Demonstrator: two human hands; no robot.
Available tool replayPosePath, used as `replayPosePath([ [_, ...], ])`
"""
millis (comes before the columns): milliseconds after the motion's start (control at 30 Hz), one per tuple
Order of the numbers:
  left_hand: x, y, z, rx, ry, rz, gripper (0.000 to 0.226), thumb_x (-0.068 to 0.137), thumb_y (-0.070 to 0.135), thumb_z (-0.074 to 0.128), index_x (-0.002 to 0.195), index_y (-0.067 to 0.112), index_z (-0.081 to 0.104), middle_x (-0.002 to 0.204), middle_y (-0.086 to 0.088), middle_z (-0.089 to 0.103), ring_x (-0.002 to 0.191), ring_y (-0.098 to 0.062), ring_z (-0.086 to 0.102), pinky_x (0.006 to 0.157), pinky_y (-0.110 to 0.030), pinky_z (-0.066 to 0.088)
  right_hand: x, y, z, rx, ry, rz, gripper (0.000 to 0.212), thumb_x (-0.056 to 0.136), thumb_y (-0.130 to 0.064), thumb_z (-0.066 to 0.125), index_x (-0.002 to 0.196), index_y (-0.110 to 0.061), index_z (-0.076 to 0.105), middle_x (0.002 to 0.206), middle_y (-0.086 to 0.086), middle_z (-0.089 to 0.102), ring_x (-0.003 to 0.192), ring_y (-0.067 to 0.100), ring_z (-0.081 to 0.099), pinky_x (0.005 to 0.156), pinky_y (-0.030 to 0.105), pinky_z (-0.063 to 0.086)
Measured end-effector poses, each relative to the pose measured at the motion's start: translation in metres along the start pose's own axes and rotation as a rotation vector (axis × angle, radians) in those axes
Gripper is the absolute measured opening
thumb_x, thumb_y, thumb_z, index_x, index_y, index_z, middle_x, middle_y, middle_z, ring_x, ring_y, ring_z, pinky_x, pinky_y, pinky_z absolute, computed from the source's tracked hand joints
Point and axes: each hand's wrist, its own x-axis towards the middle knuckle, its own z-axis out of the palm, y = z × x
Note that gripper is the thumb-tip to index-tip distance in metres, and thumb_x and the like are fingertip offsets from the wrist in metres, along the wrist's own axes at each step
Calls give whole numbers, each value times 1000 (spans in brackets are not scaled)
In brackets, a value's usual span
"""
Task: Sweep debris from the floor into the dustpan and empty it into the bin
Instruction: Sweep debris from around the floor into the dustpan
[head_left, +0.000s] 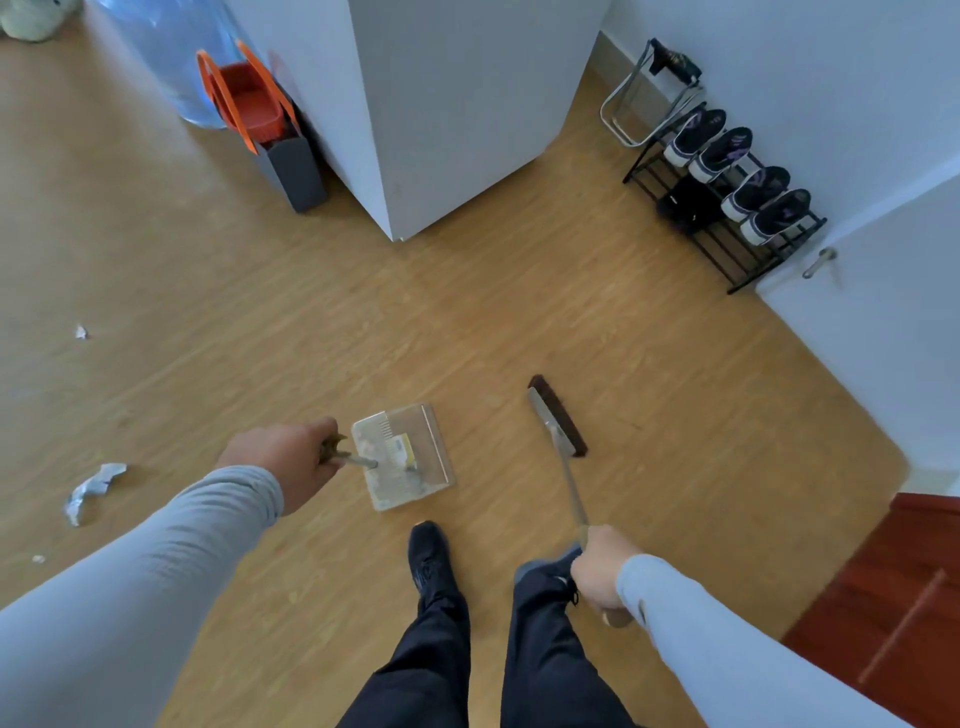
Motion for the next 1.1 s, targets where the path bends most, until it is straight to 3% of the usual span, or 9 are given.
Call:
replayPosePath([
  [67,5,0,1,1,2,0,16,90,59,48,92,44,47,71,20,58,56,-6,54,45,-22,38,-13,1,25,-45,-19,-80,48,93,-11,48,141,-6,48,105,8,56,89,27,58,87,36,55],
  [133,9,0,-1,-6,2,6,16,90,59,48,94,43,49,72,19,60,57,-7,56,46,-23,44,-31,7,33,-33,-84,-134,50,93,-12,47,142,-20,45,103,4,52,86,24,53,78,30,49],
  [233,11,0,-5,-16,-8,12,15,91,58,49,93,43,48,72,19,60,58,-8,58,46,-24,45,-51,23,11,156,-294,-58,38,97,-21,46,121,-49,38,81,1,53,58,19,49,59,29,42],
  [300,7,-2,-4,-15,-5,17,15,91,58,49,93,43,47,71,19,60,58,-7,57,45,-23,43,-55,45,-16,143,-303,-86,61,91,-19,53,137,-53,33,71,4,55,49,17,46,50,28,41],
  [367,0,-4,-4,1,-19,7,17,92,59,48,94,43,47,71,19,59,57,-7,57,44,-22,40,-62,66,-43,160,-275,-97,76,87,-17,59,150,-48,31,65,4,54,46,15,44,45,27,40],
  [567,-18,-12,-4,-68,10,23,18,94,58,44,94,40,49,74,18,58,62,-5,57,47,-24,40,-87,119,-56,355,-156,-34,79,85,-11,64,155,-34,34,59,7,56,40,18,42,40,28,38],
  [767,-13,-7,-8,-226,17,-131,14,94,53,52,97,39,51,76,16,60,64,-11,59,52,-26,46,-52,75,-61,372,40,-8,67,93,-7,46,155,-28,32,58,6,52,46,18,44,43,25,38],
  [933,0,6,-6,-296,13,-263,20,94,46,56,98,27,55,79,4,64,70,-19,62,66,-36,58,22,-20,-59,201,151,-59,49,97,-9,41,146,-13,43,89,9,59,74,29,59,55,32,49],
  [1100,4,12,-2,-219,9,-285,20,95,46,55,99,27,54,78,5,63,67,-17,60,58,-32,52,29,-66,-8,-115,63,-77,53,96,-7,42,149,-12,38,121,9,60,101,27,64,84,36,57],
])
